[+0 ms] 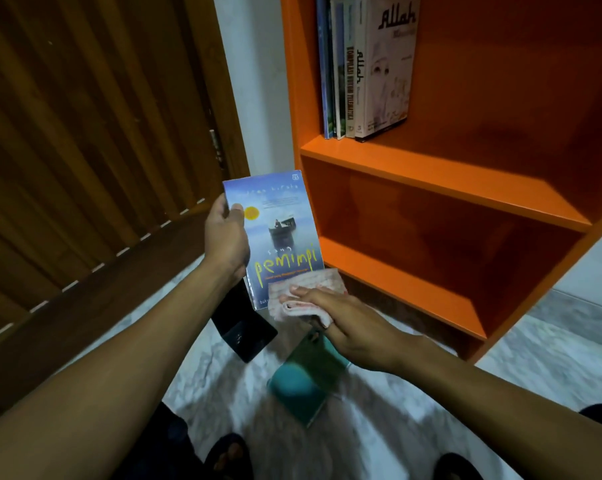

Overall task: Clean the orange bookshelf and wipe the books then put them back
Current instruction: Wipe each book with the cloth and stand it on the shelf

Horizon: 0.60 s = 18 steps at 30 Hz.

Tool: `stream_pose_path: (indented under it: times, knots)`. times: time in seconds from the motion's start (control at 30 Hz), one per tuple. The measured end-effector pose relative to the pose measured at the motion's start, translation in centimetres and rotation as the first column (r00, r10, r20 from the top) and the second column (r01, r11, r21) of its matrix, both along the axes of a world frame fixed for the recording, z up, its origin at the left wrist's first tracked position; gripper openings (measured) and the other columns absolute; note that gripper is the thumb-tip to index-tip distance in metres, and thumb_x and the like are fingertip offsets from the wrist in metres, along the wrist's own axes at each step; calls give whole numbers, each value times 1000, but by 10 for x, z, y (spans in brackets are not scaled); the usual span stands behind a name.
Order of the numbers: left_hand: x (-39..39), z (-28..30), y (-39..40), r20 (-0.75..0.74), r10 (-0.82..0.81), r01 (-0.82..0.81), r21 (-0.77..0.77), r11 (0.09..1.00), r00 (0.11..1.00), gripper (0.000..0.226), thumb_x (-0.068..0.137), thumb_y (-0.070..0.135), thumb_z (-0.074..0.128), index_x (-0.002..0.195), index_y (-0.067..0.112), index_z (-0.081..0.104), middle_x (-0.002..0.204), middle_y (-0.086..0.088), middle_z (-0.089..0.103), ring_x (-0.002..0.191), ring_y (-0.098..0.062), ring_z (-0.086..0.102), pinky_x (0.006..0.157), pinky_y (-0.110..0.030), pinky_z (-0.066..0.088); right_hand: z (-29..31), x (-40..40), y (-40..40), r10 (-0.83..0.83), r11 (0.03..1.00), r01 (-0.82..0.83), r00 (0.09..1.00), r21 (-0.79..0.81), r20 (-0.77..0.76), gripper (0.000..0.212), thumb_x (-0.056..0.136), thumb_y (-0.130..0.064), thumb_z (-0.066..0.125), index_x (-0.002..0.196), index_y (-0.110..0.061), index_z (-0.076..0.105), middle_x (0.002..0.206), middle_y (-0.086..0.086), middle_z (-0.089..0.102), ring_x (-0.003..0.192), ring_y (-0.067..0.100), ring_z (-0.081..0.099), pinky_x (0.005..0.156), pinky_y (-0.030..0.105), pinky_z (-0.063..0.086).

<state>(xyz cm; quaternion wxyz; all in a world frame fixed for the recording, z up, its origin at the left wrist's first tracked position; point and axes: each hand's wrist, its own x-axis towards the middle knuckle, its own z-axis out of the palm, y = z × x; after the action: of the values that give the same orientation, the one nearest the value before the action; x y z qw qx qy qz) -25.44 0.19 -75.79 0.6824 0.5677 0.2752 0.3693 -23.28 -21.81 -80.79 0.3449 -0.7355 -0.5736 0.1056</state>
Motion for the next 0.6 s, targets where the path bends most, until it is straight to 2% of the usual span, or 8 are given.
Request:
stream_pose_path:
  times: [0.03,0.1,0.17,0.27,0.33,0.4,0.5,0.6]
  knots:
    - [-1,-1,1,-17,1,-1,11,1000,1000,27,105,8,39,107,26,58,100,-3,67,80,-18,64,77,-32,52,3,-2,0,-19,1000,19,999,-17,-45,35,101,-18,44,134,-16,55,134,0,62,123,8,55,103,30,42]
    - [-2,-4,1,-48,-9,10,35,999,999,26,105,8,39,114,25,57,106,-7,67,82,-19,64,75,-31,52,10,-1,0,-41,999,38,987,-25,-155,16,104,-23,46,111,-25,60,95,-18,68,86,-3,61,78,20,45]
    - [-2,-7,-1,-75,-27,33,80,996,997,27,105,8,39,120,22,57,109,-9,66,85,-22,64,74,-30,52,18,3,1,-92,996,90,969,-18,-230,17,104,-21,46,103,-31,60,74,-32,61,70,-14,56,67,8,39]
    - [-4,-8,-11,-108,-111,124,122,985,988,29,105,8,39,125,21,56,113,-10,67,92,-22,66,80,-34,53,30,19,2,-284,933,350,856,79,-432,28,105,-14,43,84,-19,61,55,-27,58,53,-12,50,54,10,36]
    - [-5,-10,-21,-149,-182,204,153,967,972,29,106,10,40,129,19,55,118,-9,68,94,-17,68,84,-34,54,38,35,6,-384,782,600,675,166,-630,27,103,-18,45,80,-20,59,66,-17,64,66,-5,54,62,17,44]
    - [-6,-11,-35,-195,-257,287,150,946,947,32,106,16,41,136,17,52,125,-7,66,104,-18,68,92,-37,54,49,51,8,-414,620,747,571,240,-709,20,102,-29,45,93,-29,62,90,-9,68,87,9,62,77,29,50]
    - [-9,-8,-63,-191,-385,410,114,905,903,32,107,18,41,137,21,51,126,0,65,114,-17,64,101,-40,51,62,62,7,-487,551,709,701,439,-522,16,100,-31,44,104,-36,58,103,-7,66,96,8,61,85,40,50]
    - [-8,-6,-84,-57,-494,490,-72,869,867,35,106,16,41,139,19,52,124,-8,68,111,-25,67,95,-44,55,56,51,12,-496,707,543,837,452,-231,27,96,-18,39,116,-26,56,110,-8,64,101,4,56,85,35,47]
